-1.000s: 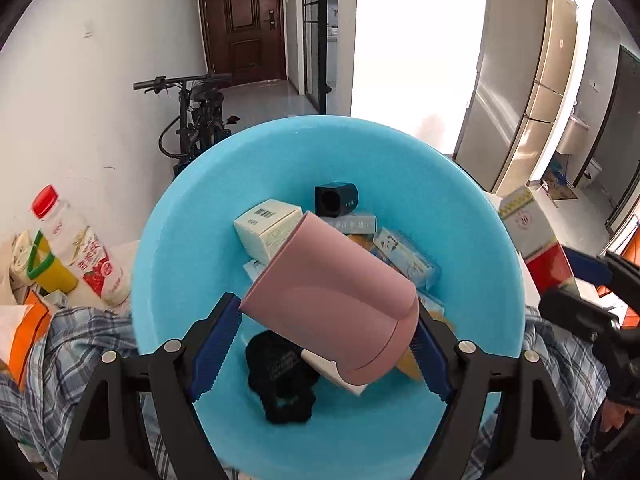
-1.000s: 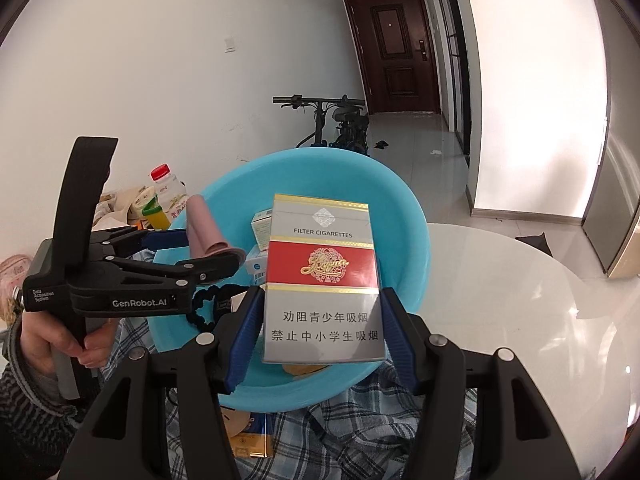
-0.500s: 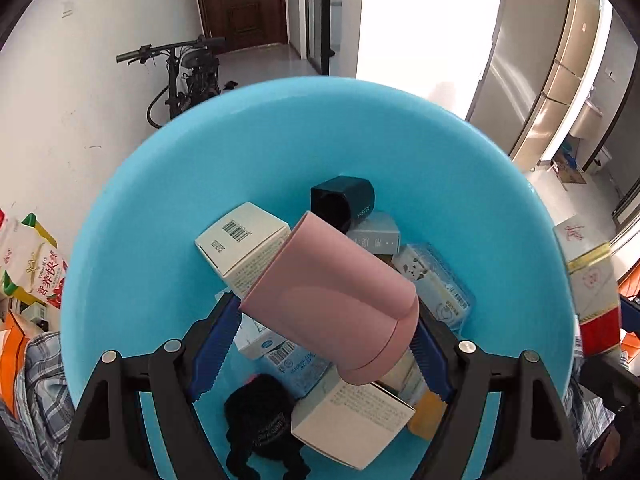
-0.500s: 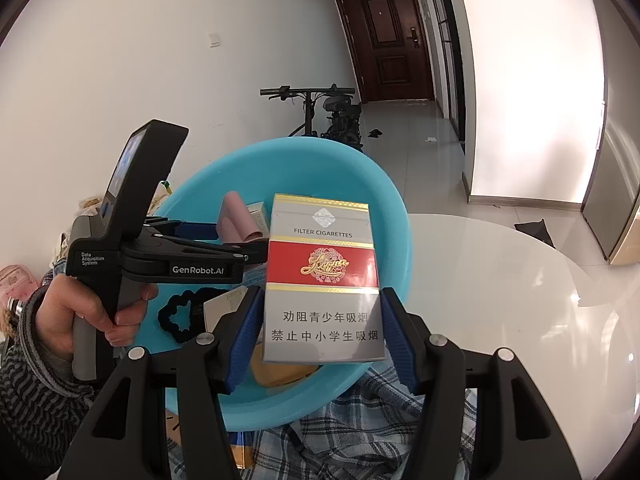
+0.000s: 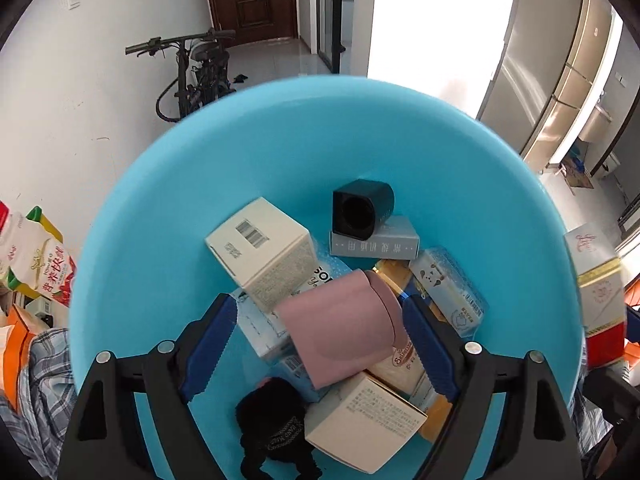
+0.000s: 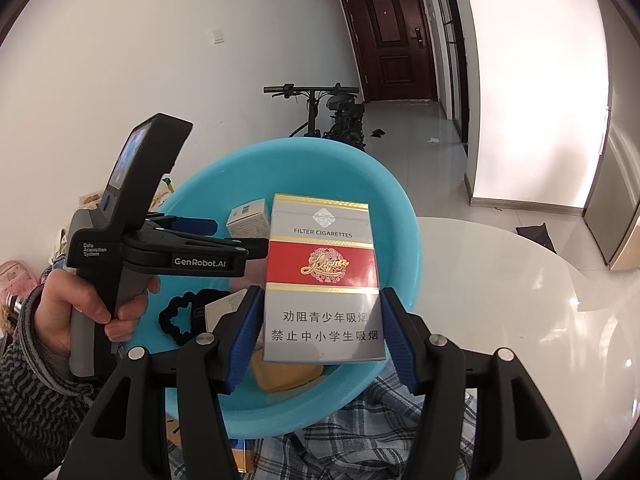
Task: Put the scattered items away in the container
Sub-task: 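Lower the pink cup into the blue basin and open the left gripper, then lower the cigarette pack into the basin and open the right gripper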
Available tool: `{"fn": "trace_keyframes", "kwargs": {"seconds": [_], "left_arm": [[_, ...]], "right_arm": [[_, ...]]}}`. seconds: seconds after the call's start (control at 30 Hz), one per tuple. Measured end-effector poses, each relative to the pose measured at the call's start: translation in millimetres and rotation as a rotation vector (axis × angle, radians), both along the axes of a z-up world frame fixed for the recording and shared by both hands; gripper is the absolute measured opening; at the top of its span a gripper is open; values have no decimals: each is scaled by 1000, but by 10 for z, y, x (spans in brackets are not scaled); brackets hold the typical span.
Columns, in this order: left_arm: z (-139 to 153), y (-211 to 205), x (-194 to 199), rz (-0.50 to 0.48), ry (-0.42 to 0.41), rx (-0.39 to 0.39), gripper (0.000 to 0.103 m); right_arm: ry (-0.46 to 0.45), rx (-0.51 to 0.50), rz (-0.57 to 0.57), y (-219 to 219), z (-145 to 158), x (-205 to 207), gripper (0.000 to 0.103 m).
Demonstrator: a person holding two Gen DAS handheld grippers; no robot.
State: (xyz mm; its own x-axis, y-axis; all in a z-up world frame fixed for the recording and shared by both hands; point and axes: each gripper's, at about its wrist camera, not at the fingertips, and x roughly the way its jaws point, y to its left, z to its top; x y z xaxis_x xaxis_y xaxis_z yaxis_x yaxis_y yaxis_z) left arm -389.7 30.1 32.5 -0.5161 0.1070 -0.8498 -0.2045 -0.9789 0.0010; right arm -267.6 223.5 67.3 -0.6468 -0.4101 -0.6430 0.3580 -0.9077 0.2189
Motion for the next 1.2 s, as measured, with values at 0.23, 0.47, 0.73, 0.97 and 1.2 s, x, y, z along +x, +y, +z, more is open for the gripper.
{"fn": "trace_keyframes", "kwargs": {"seconds": [0.23,0.47,0.73,0.97,1.2], "left_arm": [[250,-194,508,7,96,-2,87],[373,-327,948,22,143,32,92],[265,-373,889,22,121,21,92],[220,-427,803,27,121,55,92],[221,-471,829,30,127,55,92]], "right_arm": [[-7,12,18,-98,50,-4,57],[-17,74,47,-355,59,-130,57],[-87,145,34,-545,-195,-498,57],[-117,216,16,-540,-338,-691,57],[-109,255,14,-653,-331,-719,57]]}}
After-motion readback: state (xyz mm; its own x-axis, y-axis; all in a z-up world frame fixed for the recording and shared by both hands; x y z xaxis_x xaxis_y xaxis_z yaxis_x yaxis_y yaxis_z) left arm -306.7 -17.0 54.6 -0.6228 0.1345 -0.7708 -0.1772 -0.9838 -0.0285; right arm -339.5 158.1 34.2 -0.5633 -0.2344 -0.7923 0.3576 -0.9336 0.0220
